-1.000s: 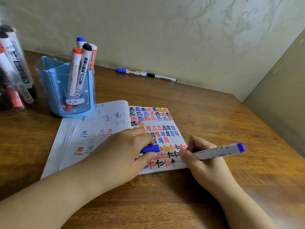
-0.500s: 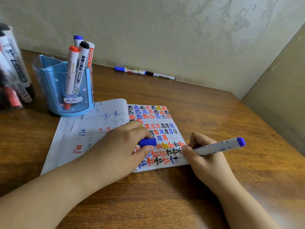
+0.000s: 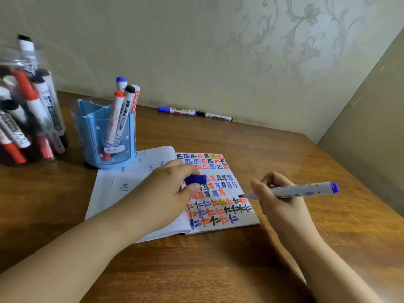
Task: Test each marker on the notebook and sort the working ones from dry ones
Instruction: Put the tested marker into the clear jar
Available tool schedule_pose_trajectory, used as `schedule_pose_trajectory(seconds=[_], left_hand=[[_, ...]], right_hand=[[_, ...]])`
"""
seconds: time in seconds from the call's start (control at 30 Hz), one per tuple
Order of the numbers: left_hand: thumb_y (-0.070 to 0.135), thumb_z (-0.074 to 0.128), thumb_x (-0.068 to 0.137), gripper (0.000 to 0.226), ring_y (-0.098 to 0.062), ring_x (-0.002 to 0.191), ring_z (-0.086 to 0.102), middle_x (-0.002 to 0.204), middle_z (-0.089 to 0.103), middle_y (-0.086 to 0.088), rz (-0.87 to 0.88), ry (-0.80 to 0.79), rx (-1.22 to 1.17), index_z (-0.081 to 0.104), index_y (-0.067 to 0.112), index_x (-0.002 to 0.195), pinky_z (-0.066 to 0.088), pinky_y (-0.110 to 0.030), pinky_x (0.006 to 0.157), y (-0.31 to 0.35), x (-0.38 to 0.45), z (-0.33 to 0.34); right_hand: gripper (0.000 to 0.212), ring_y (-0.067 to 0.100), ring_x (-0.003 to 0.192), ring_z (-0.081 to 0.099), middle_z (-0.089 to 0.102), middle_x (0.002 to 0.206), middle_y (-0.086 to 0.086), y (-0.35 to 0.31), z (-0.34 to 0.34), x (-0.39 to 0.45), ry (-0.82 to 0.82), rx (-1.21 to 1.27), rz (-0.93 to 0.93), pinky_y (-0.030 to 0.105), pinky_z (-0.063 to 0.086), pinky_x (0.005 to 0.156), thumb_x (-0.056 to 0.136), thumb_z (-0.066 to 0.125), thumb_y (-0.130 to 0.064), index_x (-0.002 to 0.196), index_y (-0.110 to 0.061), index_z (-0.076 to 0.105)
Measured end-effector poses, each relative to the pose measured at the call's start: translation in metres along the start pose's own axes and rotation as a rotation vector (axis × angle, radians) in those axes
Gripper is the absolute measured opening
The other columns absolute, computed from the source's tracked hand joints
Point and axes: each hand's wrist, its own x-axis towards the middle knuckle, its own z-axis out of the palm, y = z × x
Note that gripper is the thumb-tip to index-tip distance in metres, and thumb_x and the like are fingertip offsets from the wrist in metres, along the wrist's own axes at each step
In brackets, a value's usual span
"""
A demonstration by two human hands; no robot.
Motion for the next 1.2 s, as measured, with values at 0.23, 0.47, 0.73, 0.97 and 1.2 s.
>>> schedule_pose_trajectory(seconds=[0.23, 0.47, 0.73, 0.97, 1.2], left_hand=[[0.034, 0.058, 0.087, 0.013, 0.007, 0.082, 0.050, 0.089, 0.057, 0.021, 0.007, 0.024, 0.066, 0.055, 0.040, 0.098, 0.039, -0.007, 0.067, 0.002, 0.020, -0.047], [0.030, 0.058, 0.088, 0.029, 0.005, 0.088, 0.050, 0.094, 0.053, 0.025, -0.175, 0.082, -0.102, 0.057, 0.034, 0.116, 0.038, -0.010, 0.071, -0.042, 0.015, -0.037], [0.033, 0.063, 0.083, 0.019, 0.010, 0.089, 0.053, 0.087, 0.055, 0.030, -0.084, 0.082, -0.137, 0.053, 0.046, 0.093, 0.043, -0.007, 0.072, -0.046, 0.008, -0.033], [0.031, 0.063, 0.083, 0.020, 0.016, 0.094, 0.047, 0.085, 0.055, 0.029, -0.020, 0.061, -0.168, 0.055, 0.043, 0.096, 0.039, 0.001, 0.073, -0.038, 0.000, -0.030], [0.029, 0.061, 0.084, 0.019, 0.010, 0.093, 0.047, 0.085, 0.058, 0.021, 0.038, 0.064, -0.146, 0.051, 0.045, 0.086, 0.039, -0.003, 0.075, -0.030, -0.004, -0.030]], right_hand=[[0.029, 0.004, 0.043, 0.041, 0.048, 0.048, -0.006, -0.065, 0.020, 0.033, -0.198, 0.305, 0.005, 0.015, 0.035, 0.043, 0.074, 0.065, -0.032, 0.077, -0.008, 0.050], [0.024, 0.005, 0.043, 0.036, 0.041, 0.049, -0.003, -0.047, 0.075, 0.042, -0.154, 0.587, 0.154, 0.016, 0.030, 0.042, 0.090, 0.055, -0.009, 0.070, -0.013, 0.043], [0.029, 0.006, 0.044, 0.031, 0.039, 0.047, -0.006, -0.033, 0.073, 0.033, -0.180, 0.536, 0.120, 0.017, 0.029, 0.044, 0.086, 0.060, -0.009, 0.063, -0.015, 0.045], [0.032, 0.005, 0.043, 0.031, 0.040, 0.046, -0.008, -0.030, 0.077, 0.029, -0.235, 0.502, 0.099, 0.018, 0.029, 0.043, 0.085, 0.062, -0.006, 0.058, -0.018, 0.048], [0.032, 0.009, 0.044, 0.031, 0.039, 0.048, -0.001, -0.029, 0.078, 0.028, -0.383, 0.476, 0.114, 0.020, 0.028, 0.044, 0.076, 0.074, -0.030, 0.064, -0.014, 0.049]])
